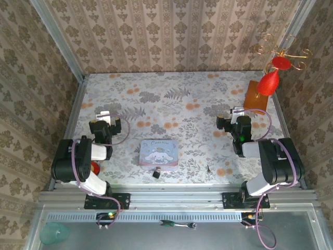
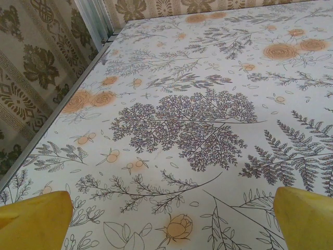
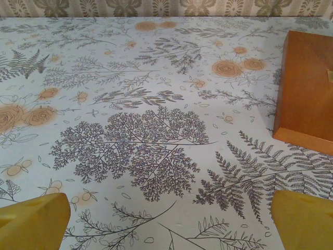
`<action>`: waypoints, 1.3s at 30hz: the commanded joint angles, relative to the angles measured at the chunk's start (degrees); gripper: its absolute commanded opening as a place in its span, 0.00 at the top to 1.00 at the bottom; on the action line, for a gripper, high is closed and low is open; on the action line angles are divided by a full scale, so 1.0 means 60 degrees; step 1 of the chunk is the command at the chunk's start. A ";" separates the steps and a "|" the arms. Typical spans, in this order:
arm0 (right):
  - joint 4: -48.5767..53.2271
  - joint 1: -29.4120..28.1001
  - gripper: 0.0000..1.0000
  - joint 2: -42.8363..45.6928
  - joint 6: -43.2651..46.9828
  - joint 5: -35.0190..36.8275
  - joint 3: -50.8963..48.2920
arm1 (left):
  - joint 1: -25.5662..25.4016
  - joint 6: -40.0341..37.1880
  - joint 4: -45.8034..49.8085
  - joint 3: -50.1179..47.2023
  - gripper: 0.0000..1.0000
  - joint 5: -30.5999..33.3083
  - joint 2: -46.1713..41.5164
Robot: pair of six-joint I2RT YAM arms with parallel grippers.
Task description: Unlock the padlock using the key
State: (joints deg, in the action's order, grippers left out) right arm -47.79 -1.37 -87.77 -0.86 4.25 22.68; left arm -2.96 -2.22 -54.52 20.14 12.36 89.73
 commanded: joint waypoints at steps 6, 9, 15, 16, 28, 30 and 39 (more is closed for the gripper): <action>-0.0092 0.0008 0.00 0.0042 -0.0081 -0.0035 0.0147 | 0.0113 0.0058 -0.0297 0.0101 0.00 -0.0174 -0.0059; -0.0093 0.0008 0.00 0.0038 -0.0086 -0.0036 0.0149 | 0.0112 0.0059 -0.0306 0.0100 0.00 -0.0184 -0.0059; -0.0081 0.0008 0.00 0.0038 -0.0090 -0.0039 0.0146 | 0.0112 0.0056 -0.0288 0.0115 0.00 -0.0159 -0.0054; -0.0092 0.0008 0.00 0.0038 -0.0090 -0.0043 0.0147 | 0.0113 0.0056 -0.0293 0.0115 0.00 -0.0159 -0.0051; -0.0106 0.0008 0.00 0.0053 -0.0076 -0.0035 0.0137 | -0.0014 -0.0133 -0.0324 0.0107 0.00 -0.0180 -0.0053; -0.0121 0.0008 0.00 0.0053 -0.0076 -0.0023 0.0123 | -0.0137 -0.0339 -0.0635 -0.0043 0.00 -0.0257 -0.0055; -0.0204 -0.0131 0.00 0.0124 0.0037 0.0177 0.0052 | -0.0729 -0.0553 -0.0750 -0.1193 0.00 0.1125 -0.2741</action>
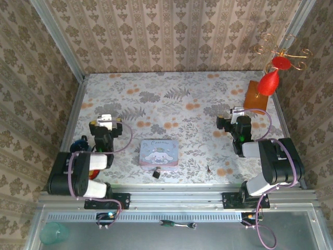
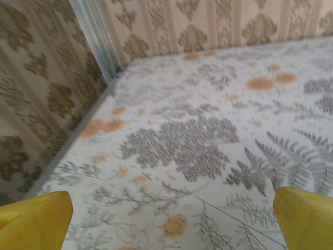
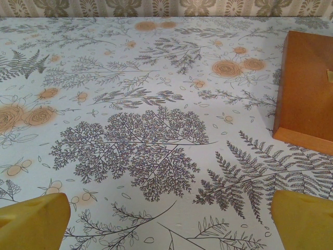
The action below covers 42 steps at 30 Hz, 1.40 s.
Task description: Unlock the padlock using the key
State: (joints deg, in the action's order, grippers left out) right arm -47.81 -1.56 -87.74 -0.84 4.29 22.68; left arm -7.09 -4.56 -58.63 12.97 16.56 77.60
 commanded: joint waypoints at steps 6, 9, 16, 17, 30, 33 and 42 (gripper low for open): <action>-0.0427 -0.0365 0.00 0.0834 0.0289 0.0373 -0.0404 | -0.0713 0.0006 0.3788 0.1469 0.00 -0.0637 -0.2724; 0.1025 -0.0631 0.00 0.1828 0.0252 0.0831 -0.0101 | -0.1040 0.1007 0.6410 0.2725 0.00 -0.0474 -0.3510; 0.5482 -0.0721 0.00 0.3477 -0.1419 0.0480 0.1542 | -0.0577 0.4793 1.1482 0.4917 0.00 -0.0628 -0.4485; 0.5962 -0.0713 0.00 0.3782 -0.1800 0.0386 0.1658 | -0.0300 0.5496 1.2504 0.5217 0.00 -0.0774 -0.4550; 1.1285 -0.0440 0.00 0.6037 -0.5405 -0.0908 0.2893 | 0.2127 0.6612 1.4015 0.3896 0.00 -0.5955 -0.5919; 1.1908 -0.0632 0.00 0.5759 -0.5629 -0.1802 0.2972 | 0.0854 0.6122 1.4548 0.4000 0.00 -0.5338 -0.5741; 1.3181 -0.3575 0.00 0.5079 -0.5581 -0.0606 0.3541 | -0.2907 0.5362 1.7120 0.5558 0.00 -0.3897 -0.4195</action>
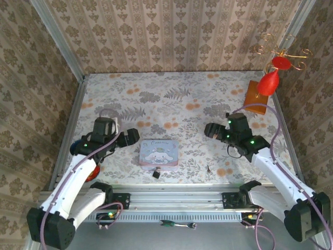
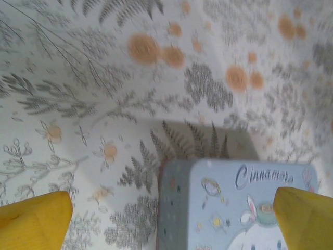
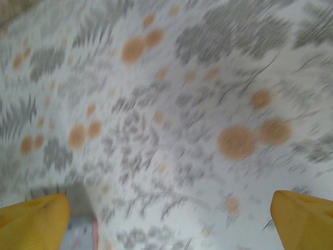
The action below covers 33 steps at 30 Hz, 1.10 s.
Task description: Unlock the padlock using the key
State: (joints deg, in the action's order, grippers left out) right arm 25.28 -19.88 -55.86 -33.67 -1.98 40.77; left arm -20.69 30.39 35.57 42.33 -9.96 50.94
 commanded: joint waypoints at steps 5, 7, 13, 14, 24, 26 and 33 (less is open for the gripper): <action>0.2054 -0.1523 0.00 -0.0802 -0.0157 0.1000 0.0721 | -0.2584 -0.0603 0.2451 0.1001 0.00 0.0912 0.0648; 0.2157 -0.1822 0.00 -0.0907 -0.0337 0.1072 0.0622 | -0.3210 -0.0431 0.2489 0.1002 0.00 0.0937 0.0720; 0.2325 -0.3173 0.00 -0.1001 -0.0845 0.1325 0.0452 | -0.4605 -0.0238 0.1776 0.0751 0.00 0.1693 0.0987; 0.2527 -0.3384 0.00 -0.1023 -0.1001 0.1448 0.0442 | -0.4663 -0.0261 0.1558 0.0661 0.00 0.1791 0.1018; 0.3563 -0.4615 0.06 -0.0639 -0.3189 0.1527 -0.0402 | -0.4776 -0.0275 0.0715 -0.0165 0.00 0.3631 0.0458; 0.3706 -0.4613 0.12 -0.0578 -0.3313 0.1569 -0.0669 | -0.4784 -0.0262 0.0424 -0.0492 0.00 0.3822 0.0118; 0.3680 -0.4619 0.35 -0.0607 -0.3746 0.1465 -0.1304 | -0.4733 -0.0041 -0.0214 -0.1189 0.00 0.3957 -0.0693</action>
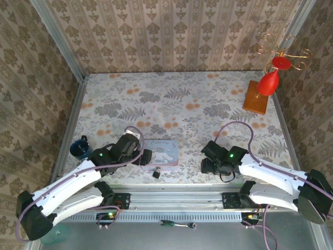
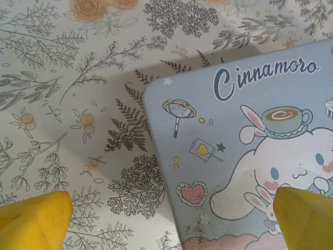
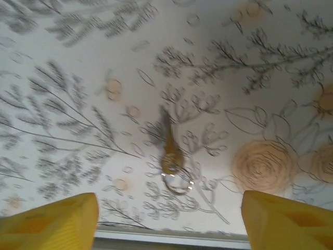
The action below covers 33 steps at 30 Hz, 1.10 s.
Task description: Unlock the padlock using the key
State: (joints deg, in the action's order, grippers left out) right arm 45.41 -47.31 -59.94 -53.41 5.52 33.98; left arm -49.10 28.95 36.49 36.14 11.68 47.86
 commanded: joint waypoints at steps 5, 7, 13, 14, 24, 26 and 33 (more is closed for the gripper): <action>-0.0085 -0.0044 0.56 -0.0262 -0.0517 0.0310 -0.0285 | 0.0038 0.0244 -0.0415 -0.0252 0.00 0.0319 -0.0216; -0.0255 -0.0047 0.64 -0.0563 -0.0529 0.0311 -0.0221 | 0.0056 0.0277 -0.0426 -0.0252 0.00 0.0217 -0.0205; -0.0725 -0.0105 0.70 -0.1176 -0.0606 0.0425 -0.0296 | 0.0097 0.0447 -0.0552 -0.0265 0.00 -0.0057 -0.0096; -0.0787 -0.0104 0.70 -0.1188 -0.0598 0.0453 -0.0326 | 0.0084 0.0462 -0.0560 -0.0274 0.00 -0.0054 -0.0095; -0.1291 -0.0121 0.77 -0.1790 -0.0295 0.0212 -0.0400 | 0.0098 0.0483 -0.0559 -0.0237 0.00 -0.0041 -0.0126; -0.1363 -0.0114 0.78 -0.1869 -0.0298 0.0208 -0.0436 | 0.0111 0.0506 -0.0535 -0.0273 0.00 -0.0041 -0.0174; -0.1778 -0.0131 0.77 -0.2107 -0.0322 0.0091 -0.0658 | 0.0102 0.0624 -0.0559 -0.0354 0.00 -0.0024 -0.0259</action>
State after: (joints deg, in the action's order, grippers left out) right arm 35.22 -47.64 -71.13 -55.31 5.67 31.64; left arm -48.99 31.66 33.36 34.52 11.81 47.11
